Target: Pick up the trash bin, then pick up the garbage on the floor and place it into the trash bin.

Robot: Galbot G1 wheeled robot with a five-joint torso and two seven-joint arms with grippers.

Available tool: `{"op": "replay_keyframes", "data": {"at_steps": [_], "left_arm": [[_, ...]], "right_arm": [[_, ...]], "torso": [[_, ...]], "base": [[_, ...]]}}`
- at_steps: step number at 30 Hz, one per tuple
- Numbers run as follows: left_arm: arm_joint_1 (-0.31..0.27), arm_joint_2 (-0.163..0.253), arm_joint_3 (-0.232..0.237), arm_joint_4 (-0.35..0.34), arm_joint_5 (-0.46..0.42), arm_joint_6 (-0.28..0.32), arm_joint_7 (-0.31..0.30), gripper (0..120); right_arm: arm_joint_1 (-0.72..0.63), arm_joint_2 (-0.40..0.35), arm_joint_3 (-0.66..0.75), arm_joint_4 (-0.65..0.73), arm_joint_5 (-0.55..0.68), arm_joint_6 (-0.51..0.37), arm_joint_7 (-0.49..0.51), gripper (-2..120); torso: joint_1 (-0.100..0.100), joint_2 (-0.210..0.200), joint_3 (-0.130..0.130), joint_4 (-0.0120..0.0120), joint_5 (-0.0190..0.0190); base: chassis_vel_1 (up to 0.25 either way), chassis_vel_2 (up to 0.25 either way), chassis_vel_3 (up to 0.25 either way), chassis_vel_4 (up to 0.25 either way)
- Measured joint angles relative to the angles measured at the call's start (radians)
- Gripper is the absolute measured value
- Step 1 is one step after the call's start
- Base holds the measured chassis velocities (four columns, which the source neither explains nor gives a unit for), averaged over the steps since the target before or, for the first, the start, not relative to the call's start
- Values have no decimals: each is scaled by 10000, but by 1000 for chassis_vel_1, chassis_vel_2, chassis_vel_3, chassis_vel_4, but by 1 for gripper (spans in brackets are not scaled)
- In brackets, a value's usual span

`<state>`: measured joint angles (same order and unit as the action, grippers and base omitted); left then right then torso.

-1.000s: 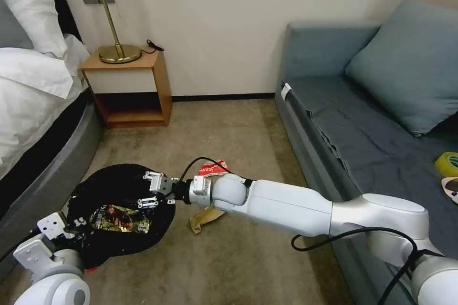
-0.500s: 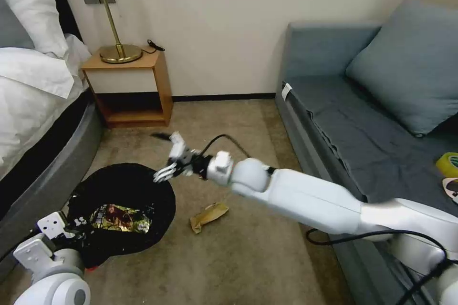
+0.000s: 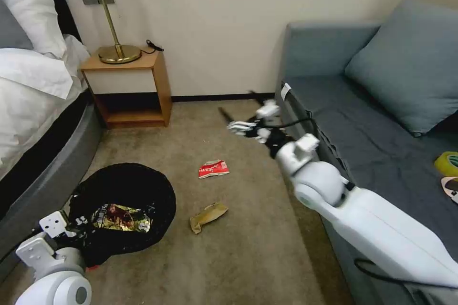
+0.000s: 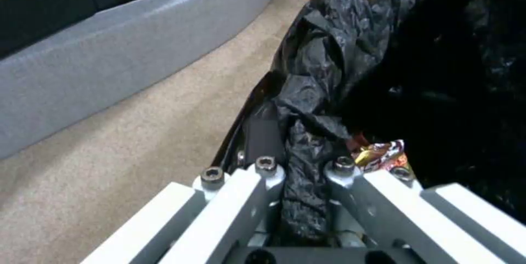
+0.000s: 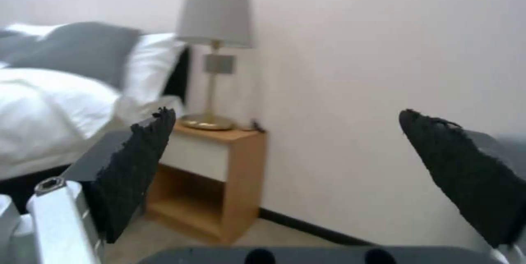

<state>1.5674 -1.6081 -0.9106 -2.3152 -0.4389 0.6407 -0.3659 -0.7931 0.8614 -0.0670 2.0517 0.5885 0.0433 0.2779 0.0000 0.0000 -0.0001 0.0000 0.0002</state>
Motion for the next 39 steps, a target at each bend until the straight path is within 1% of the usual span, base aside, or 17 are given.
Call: {"op": "replay_keyframes", "data": {"at_steps": [3,4,8,10,11,13,14,15,17,18,19,21,22,24,29,39], "left_arm": [[17,-1,-16,-8,-3,-2,3,3],[17,-1,-16,-8,-3,-2,3,3],[76,0,-16,-57,-3,-7,5,3],[83,0,-15,-69,-3,-8,5,3],[93,0,-14,-86,-2,-8,5,3],[108,-1,-3,-125,0,-9,6,3],[108,-1,-3,-125,0,-9,6,3],[109,0,1,-138,0,-8,7,3],[114,-1,3,-167,0,-8,8,3],[114,-1,3,-167,0,-8,8,3],[119,0,4,-178,0,-9,9,3],[154,0,-3,-208,-2,-9,12,3],[154,0,-3,-208,-2,-9,12,3],[182,0,-20,-238,-6,-13,15,3],[215,0,-26,-244,-11,-31,25,3],[172,0,-22,-188,-6,-47,31,3]], "right_arm": [[-1375,313,1042,800,-239,-173,634,100],[-1375,313,1042,800,-239,-173,634,100],[-3109,1120,2006,1562,-970,-291,1091,100],[-3340,1241,2085,1598,-1110,-281,1111,100],[-3706,1444,2195,1641,-1365,-243,1127,100],[-4604,1831,2254,1670,-2005,104,1126,100],[-4604,1831,2254,1670,-2005,104,1126,100],[-4894,1968,2248,1675,-2258,245,1103,100],[-5470,2403,2135,1700,-2971,488,1000,100],[-5470,2403,2135,1700,-2971,488,1000,100],[-5625,2567,2069,1696,-3236,572,946,100],[-5902,3110,1943,1560,-3862,782,739,100],[-5902,3110,1943,1560,-3862,782,739,100],[-5942,3368,1886,1434,-4071,895,558,100],[-5824,3280,1880,1230,-4109,1021,279,100],[-5727,3250,1851,1070,-4083,1061,206,100]], "torso": [[0,0,0,-1,-2],[0,0,0,-1,-2],[-1,1,-1,-1,-2],[0,0,-1,0,-3],[0,0,0,-1,-1],[-1,0,-1,-1,-2],[-1,0,-1,-1,-2],[-1,0,-1,-1,-3],[0,0,-1,0,-3],[0,0,-1,0,-3],[-1,1,-1,-1,-3],[-1,1,-1,-1,-2],[-1,1,-1,-1,-2],[0,1,0,1,-3],[0,1,0,0,-3],[-1,1,0,1,-2]], "base": [[0,0,0,0],[0,0,0,0],[0,0,0,0],[0,0,0,0],[0,0,0,0],[0,0,0,0],[0,0,0,0],[0,0,0,0],[0,0,0,0],[0,0,0,0],[0,0,0,0],[0,0,0,0],[0,0,0,0],[0,0,0,0],[0,0,0,0],[-10,11,8,-11]]}}
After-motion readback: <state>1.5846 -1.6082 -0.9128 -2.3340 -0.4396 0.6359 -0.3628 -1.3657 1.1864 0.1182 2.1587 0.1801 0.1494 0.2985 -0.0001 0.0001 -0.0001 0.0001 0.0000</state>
